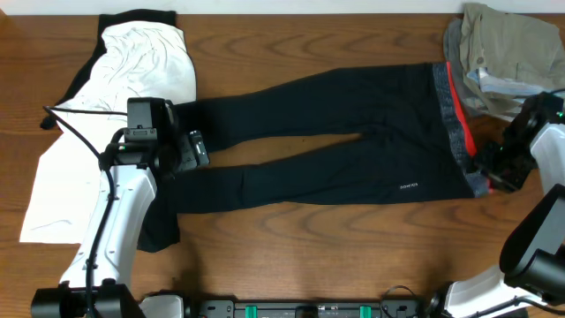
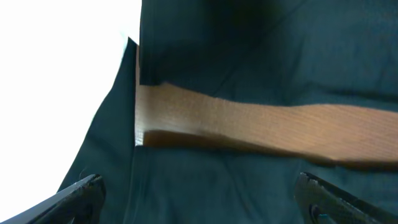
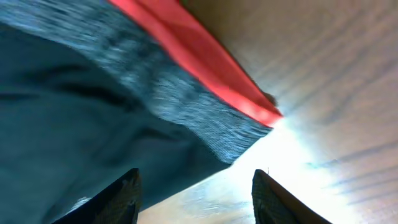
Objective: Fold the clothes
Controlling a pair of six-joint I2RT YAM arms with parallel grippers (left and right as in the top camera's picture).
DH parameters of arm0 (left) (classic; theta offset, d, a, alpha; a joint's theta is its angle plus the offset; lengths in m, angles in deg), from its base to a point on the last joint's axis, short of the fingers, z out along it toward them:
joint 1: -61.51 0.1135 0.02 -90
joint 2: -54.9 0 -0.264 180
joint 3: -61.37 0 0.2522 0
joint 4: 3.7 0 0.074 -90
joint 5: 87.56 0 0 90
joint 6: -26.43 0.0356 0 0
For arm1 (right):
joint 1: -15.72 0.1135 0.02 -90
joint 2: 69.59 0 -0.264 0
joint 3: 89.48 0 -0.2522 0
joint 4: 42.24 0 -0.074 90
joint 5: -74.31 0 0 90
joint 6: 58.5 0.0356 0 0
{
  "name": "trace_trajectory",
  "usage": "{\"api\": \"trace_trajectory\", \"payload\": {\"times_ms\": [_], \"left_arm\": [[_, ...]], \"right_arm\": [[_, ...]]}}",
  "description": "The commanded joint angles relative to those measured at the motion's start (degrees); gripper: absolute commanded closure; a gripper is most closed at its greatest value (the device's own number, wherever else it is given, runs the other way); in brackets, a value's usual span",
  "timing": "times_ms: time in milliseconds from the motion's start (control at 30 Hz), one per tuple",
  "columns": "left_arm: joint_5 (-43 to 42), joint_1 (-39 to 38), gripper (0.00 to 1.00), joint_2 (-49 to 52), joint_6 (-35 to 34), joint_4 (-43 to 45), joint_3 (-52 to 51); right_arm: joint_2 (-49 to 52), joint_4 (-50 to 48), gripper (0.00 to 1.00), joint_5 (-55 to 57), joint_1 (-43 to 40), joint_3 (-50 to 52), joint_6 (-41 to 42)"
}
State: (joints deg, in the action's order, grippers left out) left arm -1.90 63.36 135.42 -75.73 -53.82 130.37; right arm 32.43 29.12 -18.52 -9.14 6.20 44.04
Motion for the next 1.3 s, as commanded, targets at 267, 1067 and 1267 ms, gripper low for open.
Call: {"api": "trace_trajectory", "payload": {"times_ms": [267, 1067, 1267], "left_arm": [[-2.3, 0.1, 0.02, -15.0, -7.6, -14.1, 0.4], [7.3, 0.1, 0.19, -6.9, -50.9, 3.6, -22.1], [7.3, 0.1, 0.28, -2.8, -56.3, 4.8, -22.1]], "right_arm": [[-13.6, 7.3, 0.51, -2.7, 3.0, -1.9, 5.5], [-13.9, -10.4, 0.6, -0.2, 3.0, 15.2, 16.2], [-13.9, -11.6, 0.6, -0.2, 3.0, 15.7, 16.2]]}}
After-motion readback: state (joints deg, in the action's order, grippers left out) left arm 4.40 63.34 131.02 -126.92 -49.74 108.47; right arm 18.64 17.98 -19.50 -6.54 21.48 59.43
